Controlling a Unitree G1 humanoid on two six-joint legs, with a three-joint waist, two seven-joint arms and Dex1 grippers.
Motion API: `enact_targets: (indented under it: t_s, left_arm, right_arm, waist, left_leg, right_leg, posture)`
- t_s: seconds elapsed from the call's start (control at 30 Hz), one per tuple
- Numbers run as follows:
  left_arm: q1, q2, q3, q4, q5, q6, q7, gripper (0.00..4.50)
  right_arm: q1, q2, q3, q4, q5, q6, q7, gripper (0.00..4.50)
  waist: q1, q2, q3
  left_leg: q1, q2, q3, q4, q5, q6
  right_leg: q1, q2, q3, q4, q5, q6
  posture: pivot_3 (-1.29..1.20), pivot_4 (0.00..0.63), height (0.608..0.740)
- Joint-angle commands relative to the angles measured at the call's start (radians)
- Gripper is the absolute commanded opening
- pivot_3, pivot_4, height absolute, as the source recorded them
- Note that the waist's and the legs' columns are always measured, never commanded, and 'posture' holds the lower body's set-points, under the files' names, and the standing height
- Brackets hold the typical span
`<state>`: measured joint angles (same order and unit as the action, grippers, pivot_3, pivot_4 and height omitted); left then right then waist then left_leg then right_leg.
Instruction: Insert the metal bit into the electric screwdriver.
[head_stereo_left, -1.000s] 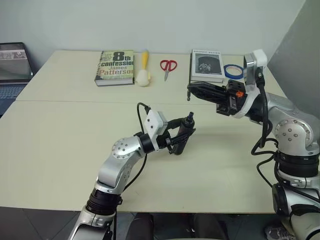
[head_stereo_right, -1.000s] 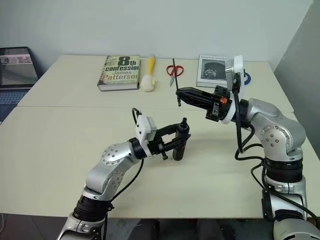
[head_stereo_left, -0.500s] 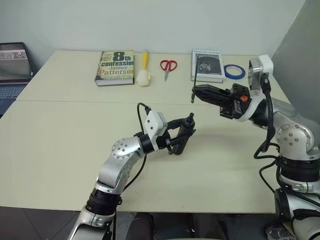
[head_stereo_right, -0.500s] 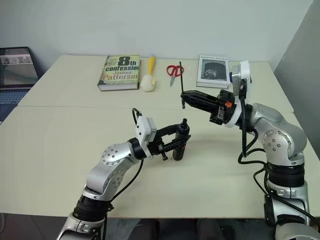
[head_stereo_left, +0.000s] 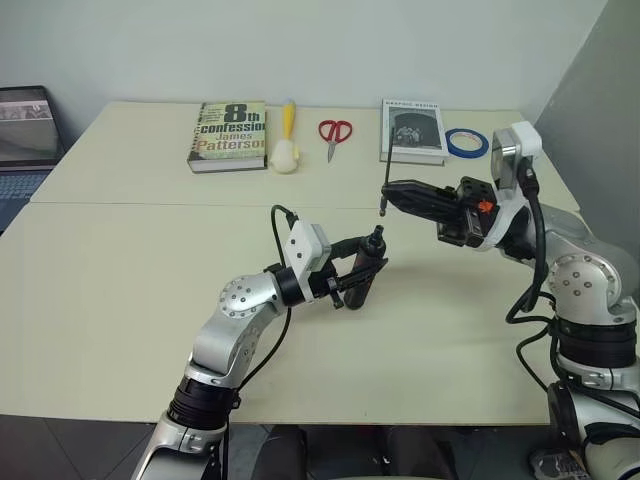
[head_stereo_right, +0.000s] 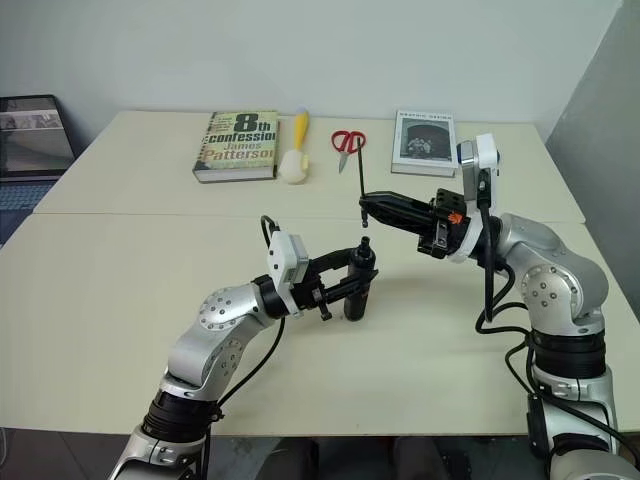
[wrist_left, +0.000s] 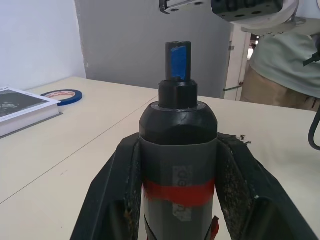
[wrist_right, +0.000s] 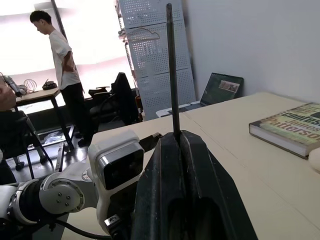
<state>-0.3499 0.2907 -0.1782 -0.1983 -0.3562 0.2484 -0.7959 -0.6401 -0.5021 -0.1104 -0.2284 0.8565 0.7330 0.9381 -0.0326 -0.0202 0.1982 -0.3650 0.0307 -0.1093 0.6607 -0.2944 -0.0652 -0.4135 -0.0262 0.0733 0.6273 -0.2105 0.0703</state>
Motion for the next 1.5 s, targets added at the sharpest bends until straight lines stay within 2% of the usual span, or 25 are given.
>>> enact_targets:
  t_s: [0.03,1.5]
  left_arm:
    - [0.004,0.013,0.023,-0.016,0.004,-0.015,0.011,1.66]
    - [0.011,0.024,0.03,-0.022,0.007,-0.007,0.018,1.66]
  right_arm:
    - [0.003,0.009,0.009,-0.006,0.002,-0.024,0.015,0.0]
    - [0.06,-0.01,0.053,0.009,-0.059,-0.085,0.047,0.0]
  waist:
    - [0.0,0.0,0.0]
    - [-0.002,0.0,0.0]
  left_leg:
    - [0.0,0.0,0.0,0.0,0.0,0.0]
    - [0.001,0.0,0.0,0.0,0.0,0.0]
  right_leg:
    - [0.0,0.0,0.0,0.0,0.0,0.0]
    - [0.0,0.0,0.0,0.0,0.0,0.0]
  posture:
    - [0.0,0.15,0.74]
    - [0.0,0.15,0.74]
